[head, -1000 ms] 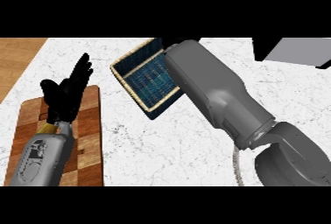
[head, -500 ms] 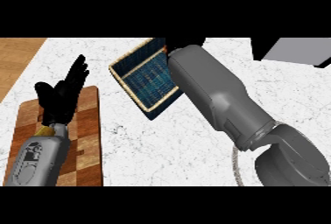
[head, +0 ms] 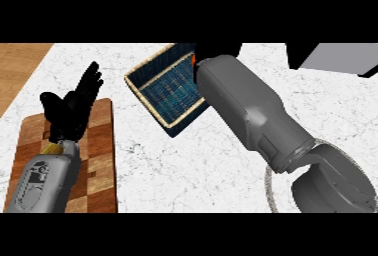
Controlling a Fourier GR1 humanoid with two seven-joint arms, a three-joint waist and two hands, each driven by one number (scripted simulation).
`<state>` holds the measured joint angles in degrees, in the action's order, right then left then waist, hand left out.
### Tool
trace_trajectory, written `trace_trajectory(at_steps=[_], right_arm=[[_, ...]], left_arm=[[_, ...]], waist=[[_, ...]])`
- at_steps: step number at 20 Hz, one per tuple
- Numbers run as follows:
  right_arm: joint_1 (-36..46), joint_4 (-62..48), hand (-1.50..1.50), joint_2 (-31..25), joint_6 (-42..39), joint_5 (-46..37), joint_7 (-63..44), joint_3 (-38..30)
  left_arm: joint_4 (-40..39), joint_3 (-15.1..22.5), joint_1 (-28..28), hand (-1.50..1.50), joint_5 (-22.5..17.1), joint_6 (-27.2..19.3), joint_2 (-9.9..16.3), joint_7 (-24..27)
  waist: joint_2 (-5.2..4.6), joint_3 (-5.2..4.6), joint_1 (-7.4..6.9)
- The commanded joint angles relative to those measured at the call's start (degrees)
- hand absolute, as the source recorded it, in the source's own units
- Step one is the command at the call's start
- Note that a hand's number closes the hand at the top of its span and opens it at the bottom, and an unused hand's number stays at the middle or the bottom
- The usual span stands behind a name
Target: Pick the squash from the placemat and place it in the basket
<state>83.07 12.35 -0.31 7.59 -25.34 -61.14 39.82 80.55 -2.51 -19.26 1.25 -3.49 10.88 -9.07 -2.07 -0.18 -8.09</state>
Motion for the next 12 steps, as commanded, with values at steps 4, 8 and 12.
trace_trajectory(at_steps=[4, 8, 12], right_arm=[[0.98, 1.81, -1.5, 0.29, 11.23, -0.79, -6.75, 0.28], [2.91, 2.74, -1.5, 0.29, 19.1, -0.97, -7.03, -1.07], [4.78, 2.41, -1.5, 0.28, 28.51, -1.66, -7.03, -2.67]], left_arm=[[0.22, 0.25, 1.24, 0.0, 0.17, 0.35, -0.01, 0.55], [-1.36, -1.56, 1.94, 0.0, -0.51, 1.05, 1.45, 2.02], [-0.13, -1.78, 1.07, 0.0, 0.28, -0.91, 1.15, -0.25]], waist=[[0.21, 0.03, -0.21], [0.43, 0.01, 0.94], [0.85, 0.1, 1.96]])
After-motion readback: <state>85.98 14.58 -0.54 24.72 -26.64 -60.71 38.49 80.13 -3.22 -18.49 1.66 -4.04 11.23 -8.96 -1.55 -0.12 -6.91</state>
